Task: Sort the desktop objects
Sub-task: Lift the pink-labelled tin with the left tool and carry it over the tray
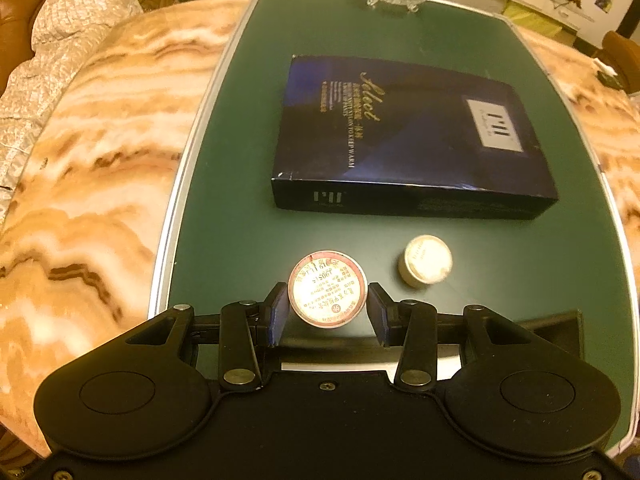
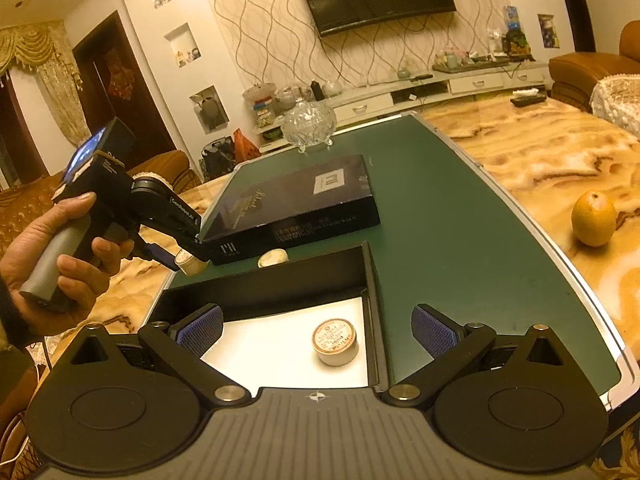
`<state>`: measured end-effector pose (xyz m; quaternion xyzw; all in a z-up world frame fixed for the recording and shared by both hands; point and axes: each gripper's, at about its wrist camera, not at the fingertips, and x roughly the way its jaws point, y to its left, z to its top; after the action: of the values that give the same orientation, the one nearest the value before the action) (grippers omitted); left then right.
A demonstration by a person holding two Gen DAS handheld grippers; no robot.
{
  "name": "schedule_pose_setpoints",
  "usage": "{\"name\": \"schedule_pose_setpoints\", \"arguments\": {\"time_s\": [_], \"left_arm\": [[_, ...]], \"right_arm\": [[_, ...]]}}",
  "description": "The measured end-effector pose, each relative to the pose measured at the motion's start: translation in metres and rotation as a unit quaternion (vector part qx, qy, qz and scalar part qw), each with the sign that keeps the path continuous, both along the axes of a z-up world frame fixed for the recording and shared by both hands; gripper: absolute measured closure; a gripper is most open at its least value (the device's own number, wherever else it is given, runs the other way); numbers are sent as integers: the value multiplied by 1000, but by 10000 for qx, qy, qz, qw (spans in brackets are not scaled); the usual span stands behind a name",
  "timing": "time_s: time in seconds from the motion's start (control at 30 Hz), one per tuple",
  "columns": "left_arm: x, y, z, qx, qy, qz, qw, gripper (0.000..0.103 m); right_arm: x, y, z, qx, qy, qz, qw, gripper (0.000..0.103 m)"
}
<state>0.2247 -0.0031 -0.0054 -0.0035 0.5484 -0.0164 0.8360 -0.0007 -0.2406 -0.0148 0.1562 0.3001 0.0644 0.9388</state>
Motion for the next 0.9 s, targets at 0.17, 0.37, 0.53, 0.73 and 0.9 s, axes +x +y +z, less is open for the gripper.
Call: {"name": "schedule_pose_setpoints", "arguments": {"time_s": [0.17,0.37,0.53,0.73,0.9], "left_arm": [[-19,-2,16,-111,-110,-108,9998,62],[-40,-6,27,-149,-198,-201,9995,62],[-57,-6,29,-221,-197,-218,9993,62],[-74,-8,28,-177,-150,-302,9993,62],[-86,-10,25,-103,-141,-284,9994,62]], "right_arm": [[-5,5,4,-68,-43,47,10000,0],[-12,8,9,-134,-86,53,9999,0],[-17,9,13,-181,-123,57,9997,0],[-18,8,15,-199,-134,36,9997,0],[-20,8,16,-233,-139,41,9996,0]]}}
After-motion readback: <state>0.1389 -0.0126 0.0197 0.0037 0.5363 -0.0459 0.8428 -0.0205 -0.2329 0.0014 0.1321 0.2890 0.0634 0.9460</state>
